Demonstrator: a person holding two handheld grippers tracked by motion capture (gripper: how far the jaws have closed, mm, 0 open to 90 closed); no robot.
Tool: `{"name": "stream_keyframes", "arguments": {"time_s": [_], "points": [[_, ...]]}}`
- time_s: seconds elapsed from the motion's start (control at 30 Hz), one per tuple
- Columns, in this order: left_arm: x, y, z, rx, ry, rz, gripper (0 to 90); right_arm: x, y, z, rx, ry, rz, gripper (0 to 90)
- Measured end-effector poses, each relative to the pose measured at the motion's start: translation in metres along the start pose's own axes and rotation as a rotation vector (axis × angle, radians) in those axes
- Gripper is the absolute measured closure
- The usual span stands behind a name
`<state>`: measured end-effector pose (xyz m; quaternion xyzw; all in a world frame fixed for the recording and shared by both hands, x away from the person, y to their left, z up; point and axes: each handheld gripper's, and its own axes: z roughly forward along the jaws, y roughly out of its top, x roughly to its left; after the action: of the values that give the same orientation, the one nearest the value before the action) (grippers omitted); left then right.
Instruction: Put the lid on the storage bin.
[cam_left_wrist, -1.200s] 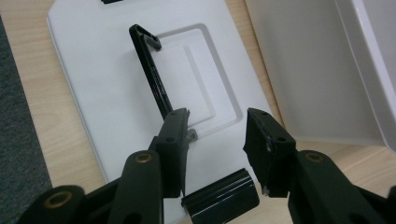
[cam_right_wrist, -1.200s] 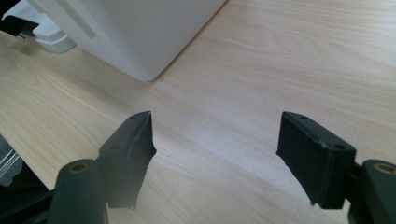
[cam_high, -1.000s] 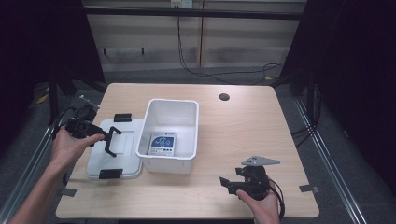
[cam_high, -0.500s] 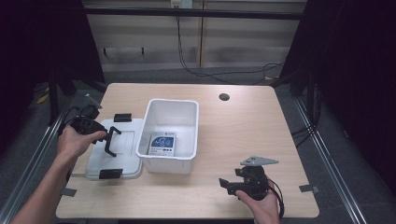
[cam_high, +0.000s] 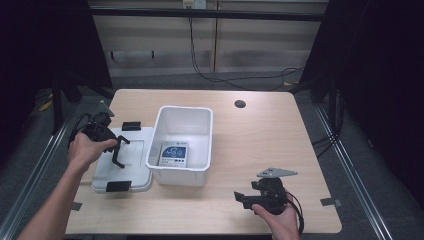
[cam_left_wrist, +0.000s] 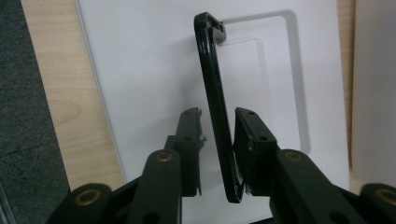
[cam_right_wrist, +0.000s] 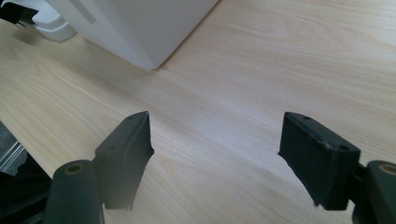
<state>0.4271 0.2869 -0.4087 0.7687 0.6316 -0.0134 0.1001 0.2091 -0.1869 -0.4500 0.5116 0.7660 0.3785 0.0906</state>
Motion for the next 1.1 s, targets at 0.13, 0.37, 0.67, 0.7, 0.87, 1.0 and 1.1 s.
{"name": "stream_keyframes", "arguments": {"time_s": [0.13, 0.37, 0.67, 0.7, 0.87, 1.0, 1.1], "points": [[-0.001, 0.002, 0.004, 0.010, -0.003, -0.001, 73.2, 0.000, 0.000, 0.001, 0.009, 0.004, 0.000, 24.7], [-0.008, 0.006, 0.010, 0.013, 0.022, -0.009, 76.9, 0.001, 0.000, 0.001, 0.011, 0.007, 0.000, 24.7], [-0.010, 0.008, 0.011, 0.032, 0.024, -0.042, 79.5, 0.001, 0.000, 0.001, 0.010, 0.005, 0.001, 24.7], [-0.010, 0.008, 0.011, 0.032, 0.024, -0.040, 79.5, 0.001, 0.000, 0.001, 0.010, 0.007, -0.001, 24.7], [-0.012, 0.010, 0.010, 0.050, -0.003, 0.008, 80.8, 0.001, 0.000, 0.001, 0.011, 0.008, 0.004, 24.7], [-0.011, 0.011, 0.009, 0.059, -0.007, 0.000, 82.2, 0.000, 0.000, 0.001, 0.013, 0.008, 0.006, 24.7], [-0.010, 0.011, 0.009, 0.065, 0.002, -0.011, 83.3, 0.000, 0.000, 0.001, 0.013, 0.008, 0.005, 24.7]]}}
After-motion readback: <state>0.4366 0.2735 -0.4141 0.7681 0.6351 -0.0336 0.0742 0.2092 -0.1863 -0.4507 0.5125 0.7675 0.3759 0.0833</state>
